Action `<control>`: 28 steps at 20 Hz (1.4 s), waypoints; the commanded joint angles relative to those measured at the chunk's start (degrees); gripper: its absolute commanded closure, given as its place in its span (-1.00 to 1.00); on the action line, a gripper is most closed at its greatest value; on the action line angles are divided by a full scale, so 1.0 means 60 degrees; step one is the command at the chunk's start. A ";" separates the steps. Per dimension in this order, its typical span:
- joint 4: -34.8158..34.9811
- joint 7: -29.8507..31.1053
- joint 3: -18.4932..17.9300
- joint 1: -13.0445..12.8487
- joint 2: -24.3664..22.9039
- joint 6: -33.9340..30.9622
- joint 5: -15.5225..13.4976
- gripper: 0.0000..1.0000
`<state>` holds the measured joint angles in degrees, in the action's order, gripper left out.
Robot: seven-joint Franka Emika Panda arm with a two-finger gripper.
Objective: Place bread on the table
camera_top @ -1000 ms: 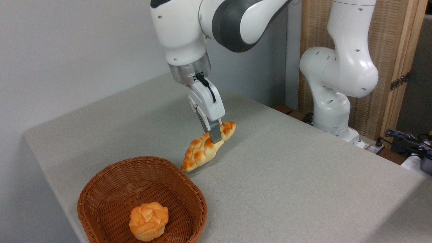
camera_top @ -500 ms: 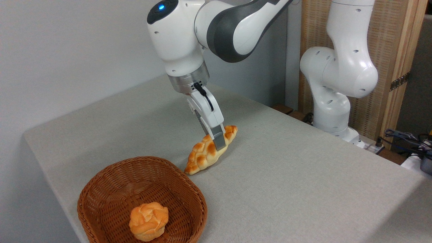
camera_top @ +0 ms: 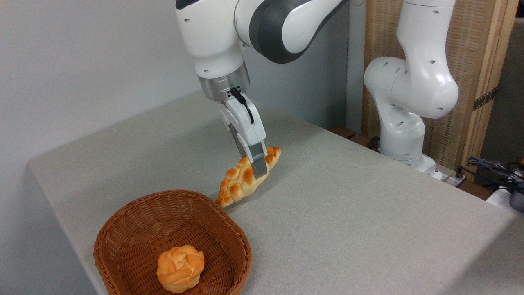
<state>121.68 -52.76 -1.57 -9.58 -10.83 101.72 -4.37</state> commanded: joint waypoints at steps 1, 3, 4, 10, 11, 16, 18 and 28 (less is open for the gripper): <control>-0.0066 -0.0010 -0.0133 -0.0117 -0.0055 -0.0180 0.0157 -1.00; -0.0066 -0.0025 -0.0133 -0.0117 -0.0026 -0.0370 0.0157 -1.00; -0.0066 -0.0039 -0.0133 -0.0117 -0.0026 -0.0371 0.0157 -1.00; -0.1410 0.1056 -0.0119 0.0247 0.0033 -0.0400 0.0069 -1.00; -0.1848 0.1161 -0.0046 0.0510 0.0120 -0.0400 0.0025 -1.00; -0.3958 0.1176 -0.0045 0.1479 0.0851 -0.0429 -0.0473 -1.00; -0.4734 0.1191 -0.0031 0.1494 0.1290 -0.1172 -0.0400 -1.00; -0.5412 0.1572 0.0452 0.1479 0.1820 -0.2012 0.0229 -1.00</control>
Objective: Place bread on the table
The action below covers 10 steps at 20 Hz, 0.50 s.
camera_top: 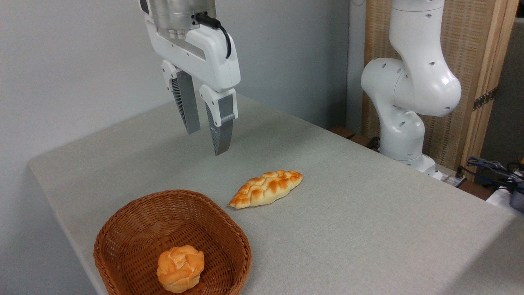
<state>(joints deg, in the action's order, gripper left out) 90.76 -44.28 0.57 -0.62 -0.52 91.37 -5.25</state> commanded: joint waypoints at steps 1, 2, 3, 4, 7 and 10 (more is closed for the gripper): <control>-0.0258 0.0173 0.0110 -0.0029 0.0102 -0.0287 0.0449 -1.00; -0.0244 0.0188 0.0111 -0.0043 0.0102 -0.0287 0.0464 -1.00; -0.0229 0.0174 0.0111 -0.0058 0.0102 -0.0287 0.0479 -1.00; -0.0229 0.0173 0.0125 -0.0058 0.0102 -0.0287 0.0493 -1.00; -0.0229 0.0159 0.0096 -0.0058 0.0102 -0.0287 0.0770 -1.00; -0.0229 0.0174 0.0038 -0.0072 0.0073 -0.0287 0.0787 -1.00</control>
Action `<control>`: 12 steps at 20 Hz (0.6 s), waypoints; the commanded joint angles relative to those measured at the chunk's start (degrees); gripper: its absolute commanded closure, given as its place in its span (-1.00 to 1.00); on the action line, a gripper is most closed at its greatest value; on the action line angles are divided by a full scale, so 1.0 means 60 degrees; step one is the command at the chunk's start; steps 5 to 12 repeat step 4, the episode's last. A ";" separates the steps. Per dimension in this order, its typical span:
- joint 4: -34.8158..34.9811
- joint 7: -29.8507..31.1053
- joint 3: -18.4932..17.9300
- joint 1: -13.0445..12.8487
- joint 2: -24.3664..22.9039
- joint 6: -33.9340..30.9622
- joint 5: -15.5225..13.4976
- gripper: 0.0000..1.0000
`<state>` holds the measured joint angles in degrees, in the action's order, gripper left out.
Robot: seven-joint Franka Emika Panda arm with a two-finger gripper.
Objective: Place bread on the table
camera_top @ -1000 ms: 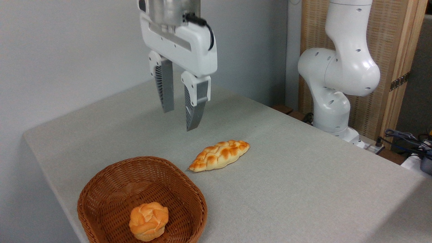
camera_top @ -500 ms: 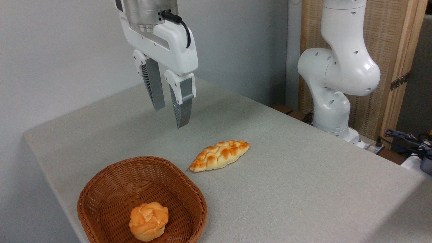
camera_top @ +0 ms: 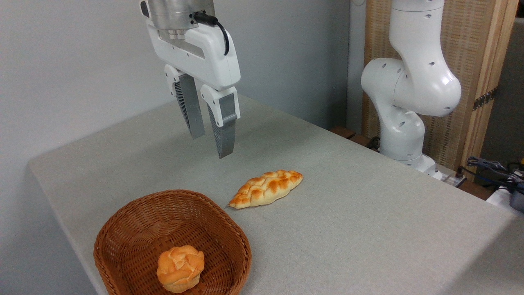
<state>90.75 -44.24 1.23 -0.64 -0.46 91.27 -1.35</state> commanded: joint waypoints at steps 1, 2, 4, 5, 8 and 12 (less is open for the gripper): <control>-0.0243 0.0167 -0.0088 -0.0070 0.0048 -0.0271 0.0108 -1.00; -0.0243 0.0167 -0.0088 -0.0070 0.0048 -0.0271 0.0093 -1.00; -0.0243 0.0123 -0.0088 -0.0070 0.0048 -0.0256 0.0079 -1.00; -0.0243 0.0123 -0.0088 -0.0070 0.0048 -0.0256 0.0079 -1.00; -0.0243 0.0123 -0.0088 -0.0070 0.0048 -0.0256 0.0079 -1.00; -0.0243 0.0123 -0.0088 -0.0070 0.0048 -0.0256 0.0079 -1.00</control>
